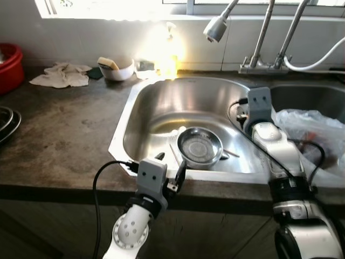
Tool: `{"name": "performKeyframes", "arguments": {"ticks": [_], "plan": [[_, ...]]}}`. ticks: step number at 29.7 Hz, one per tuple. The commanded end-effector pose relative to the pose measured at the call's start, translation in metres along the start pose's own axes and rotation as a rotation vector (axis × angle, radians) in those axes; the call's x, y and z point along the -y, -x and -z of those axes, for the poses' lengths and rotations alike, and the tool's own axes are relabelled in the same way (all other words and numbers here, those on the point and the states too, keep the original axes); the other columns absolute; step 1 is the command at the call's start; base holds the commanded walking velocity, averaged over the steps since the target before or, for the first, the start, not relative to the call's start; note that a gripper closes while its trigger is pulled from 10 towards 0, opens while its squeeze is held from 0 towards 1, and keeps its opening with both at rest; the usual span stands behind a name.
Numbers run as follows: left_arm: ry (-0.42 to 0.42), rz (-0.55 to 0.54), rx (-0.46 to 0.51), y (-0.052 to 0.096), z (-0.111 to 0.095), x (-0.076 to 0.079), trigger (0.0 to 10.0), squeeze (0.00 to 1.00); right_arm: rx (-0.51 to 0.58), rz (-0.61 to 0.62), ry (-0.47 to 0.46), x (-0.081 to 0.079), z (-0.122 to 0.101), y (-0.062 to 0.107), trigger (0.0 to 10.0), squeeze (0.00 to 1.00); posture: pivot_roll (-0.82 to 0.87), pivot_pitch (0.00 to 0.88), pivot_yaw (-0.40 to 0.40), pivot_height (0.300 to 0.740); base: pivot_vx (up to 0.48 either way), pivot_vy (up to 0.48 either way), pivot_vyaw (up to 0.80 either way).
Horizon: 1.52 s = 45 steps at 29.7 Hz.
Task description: Kitchen organization
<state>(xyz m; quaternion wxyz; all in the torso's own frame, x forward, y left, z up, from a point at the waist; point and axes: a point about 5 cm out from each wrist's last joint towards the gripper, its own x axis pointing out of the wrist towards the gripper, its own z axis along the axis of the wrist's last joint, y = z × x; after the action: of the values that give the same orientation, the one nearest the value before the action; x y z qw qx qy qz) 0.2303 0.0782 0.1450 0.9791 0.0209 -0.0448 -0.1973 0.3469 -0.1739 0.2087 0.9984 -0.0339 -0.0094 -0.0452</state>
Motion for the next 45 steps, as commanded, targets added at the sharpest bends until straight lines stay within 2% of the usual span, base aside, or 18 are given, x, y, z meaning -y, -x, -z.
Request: {"name": "performKeyframes", "arguments": {"ticks": [1,2,4,6,7,8,10,11,12,14,18,30,37,41,45], "plan": [[0.002,-0.027,-0.125,0.005,0.024,-0.006,10.0,0.0,0.081,-0.006,-0.029,0.002,-0.016,0.006,10.0,0.0,0.12,0.042,-0.045,0.74,0.0,0.0,0.0],[0.0,-0.031,-0.122,0.005,0.023,-0.008,10.0,0.0,0.084,-0.005,-0.011,0.002,-0.015,0.011,10.0,0.0,0.12,0.042,-0.044,0.74,0.0,0.0,0.0],[-0.002,-0.039,-0.112,0.003,0.021,-0.01,10.0,0.0,0.14,-0.029,0.113,-0.002,-0.014,0.026,10.0,0.0,0.12,0.038,-0.04,0.74,0.0,0.0,0.0],[-0.003,-0.045,-0.086,0.0,0.015,-0.011,10.0,0.0,0.195,-0.145,0.049,-0.013,-0.013,0.044,10.0,0.0,0.11,0.037,-0.038,0.74,0.0,0.0,0.0],[0.0,-0.05,-0.068,-0.003,0.01,-0.011,10.0,0.0,0.223,-0.171,0.03,-0.016,-0.01,0.058,10.0,0.0,0.11,0.033,-0.036,0.74,0.0,0.0,0.0],[0.0,-0.05,-0.068,-0.003,0.01,-0.011,10.0,0.0,0.223,-0.171,0.03,-0.016,-0.01,0.058,10.0,0.0,0.11,0.033,-0.036,0.74,0.0,0.0,0.0],[0.004,-0.055,-0.054,-0.005,0.008,-0.011,10.0,0.0,0.249,-0.182,0.063,-0.019,-0.004,0.078,10.0,0.0,0.1,0.027,-0.029,0.74,0.0,0.0,0.0],[0.004,-0.055,-0.054,-0.005,0.008,-0.011,10.0,0.0,0.249,-0.182,0.063,-0.019,-0.004,0.078,10.0,0.0,0.1,0.027,-0.029,0.74,0.0,0.0,0.0],[0.001,-0.055,-0.053,-0.005,0.008,-0.012,10.0,0.0,0.248,-0.2,0.051,-0.021,0.0,0.087,10.0,0.0,0.1,0.024,-0.025,0.74,0.0,0.0,0.0],[-0.002,-0.056,-0.051,-0.005,0.008,-0.012,10.0,0.0,0.233,-0.19,0.027,-0.02,0.003,0.094,10.0,0.0,0.1,0.019,-0.024,0.74,0.0,0.0,0.0],[-0.001,-0.059,-0.052,-0.005,0.009,-0.014,10.0,0.0,0.21,-0.154,-0.018,-0.018,0.007,0.098,10.0,0.0,0.09,0.015,-0.018,0.74,0.0,0.0,0.0],[-0.027,-0.065,-0.079,-0.001,0.017,-0.017,10.0,0.0,0.196,-0.148,-0.034,-0.023,0.01,0.097,10.0,0.0,0.1,0.014,-0.016,0.74,0.0,0.0,0.0],[-0.025,-0.079,-0.087,0.001,0.019,-0.018,10.0,0.0,0.168,-0.159,-0.059,-0.032,0.014,0.096,10.0,0.0,0.1,0.022,-0.015,0.74,-0.319,0.0,0.0],[-0.001,-0.085,-0.103,0.002,0.021,-0.017,10.0,0.0,0.158,-0.158,-0.058,-0.032,0.016,0.095,10.0,0.0,0.1,0.027,-0.013,0.74,-0.347,0.0,0.0],[-0.012,-0.078,-0.105,0.003,0.022,-0.016,10.0,0.0,0.151,-0.152,-0.059,-0.032,0.017,0.094,10.0,0.0,0.1,0.029,-0.014,0.74,-0.355,0.0,0.0]]}}
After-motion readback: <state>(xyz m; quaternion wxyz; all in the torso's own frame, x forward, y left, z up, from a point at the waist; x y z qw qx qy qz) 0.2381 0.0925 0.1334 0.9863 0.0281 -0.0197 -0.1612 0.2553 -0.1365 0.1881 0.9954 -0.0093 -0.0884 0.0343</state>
